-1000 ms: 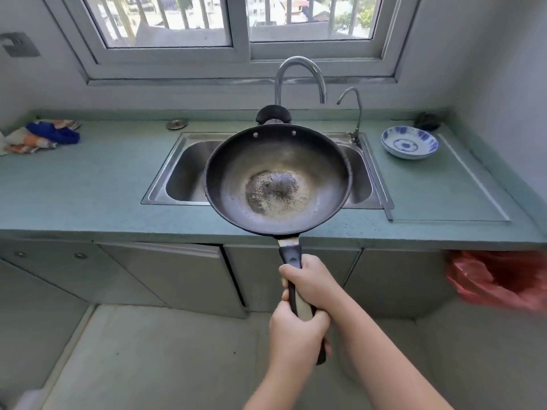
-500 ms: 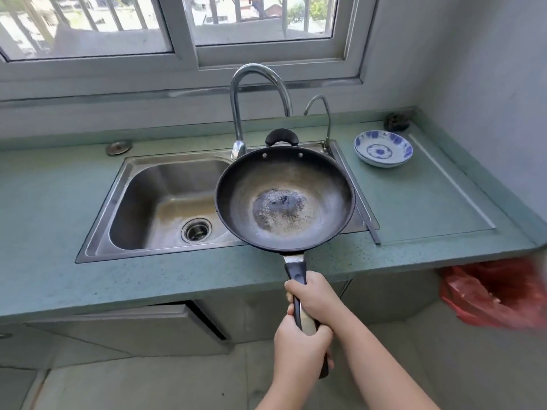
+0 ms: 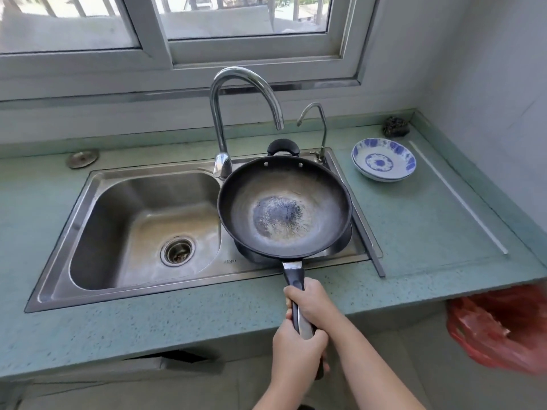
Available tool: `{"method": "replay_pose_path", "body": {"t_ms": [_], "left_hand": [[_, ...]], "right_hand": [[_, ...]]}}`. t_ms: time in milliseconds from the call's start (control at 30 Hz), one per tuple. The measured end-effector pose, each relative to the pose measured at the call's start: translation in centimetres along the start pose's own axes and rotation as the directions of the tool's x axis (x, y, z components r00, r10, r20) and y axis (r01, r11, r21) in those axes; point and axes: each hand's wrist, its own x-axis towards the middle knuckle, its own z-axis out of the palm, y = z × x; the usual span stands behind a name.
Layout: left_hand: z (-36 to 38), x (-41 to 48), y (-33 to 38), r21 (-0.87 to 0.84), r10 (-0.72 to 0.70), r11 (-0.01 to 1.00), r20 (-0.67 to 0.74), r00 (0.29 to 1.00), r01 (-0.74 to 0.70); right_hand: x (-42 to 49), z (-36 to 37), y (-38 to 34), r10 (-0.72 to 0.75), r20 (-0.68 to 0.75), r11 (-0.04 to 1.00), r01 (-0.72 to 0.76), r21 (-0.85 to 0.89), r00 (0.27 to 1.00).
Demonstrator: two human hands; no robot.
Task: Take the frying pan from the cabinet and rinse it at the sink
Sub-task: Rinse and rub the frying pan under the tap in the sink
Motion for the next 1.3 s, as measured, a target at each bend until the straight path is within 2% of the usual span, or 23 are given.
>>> {"method": "replay_pose_path", "body": {"t_ms": [467,967,1100,1300], "left_hand": [[2.5,3.7,0.1,-0.007,-0.053,0.999,-0.004,0.999,0.053],[3.5,4.9,-2.1,0.034,-0.024,0.999,-0.074,0.997,0.027],[3.8,5.1,-2.4,-0.024,-0.070,0.997,-0.073,0.995,0.068],[3.7,5.2,-2.8,-0.045,-0.058,0.997,-0.078,0.995,0.055]], "right_hand": [[3.6,-2.4,0.4,0.059,0.037,0.996,-0.057,-0.070,0.998],[4.5,-2.8,1.6,0.114,0.009,0.988,-0.113,-0.104,0.993],[4.5,-3.0,1.7,0.110,0.011,0.989,-0.108,-0.105,0.994],[4.3,-3.1,1.7,0.086,0.005,0.993,-0.086,-0.087,0.996]]}}
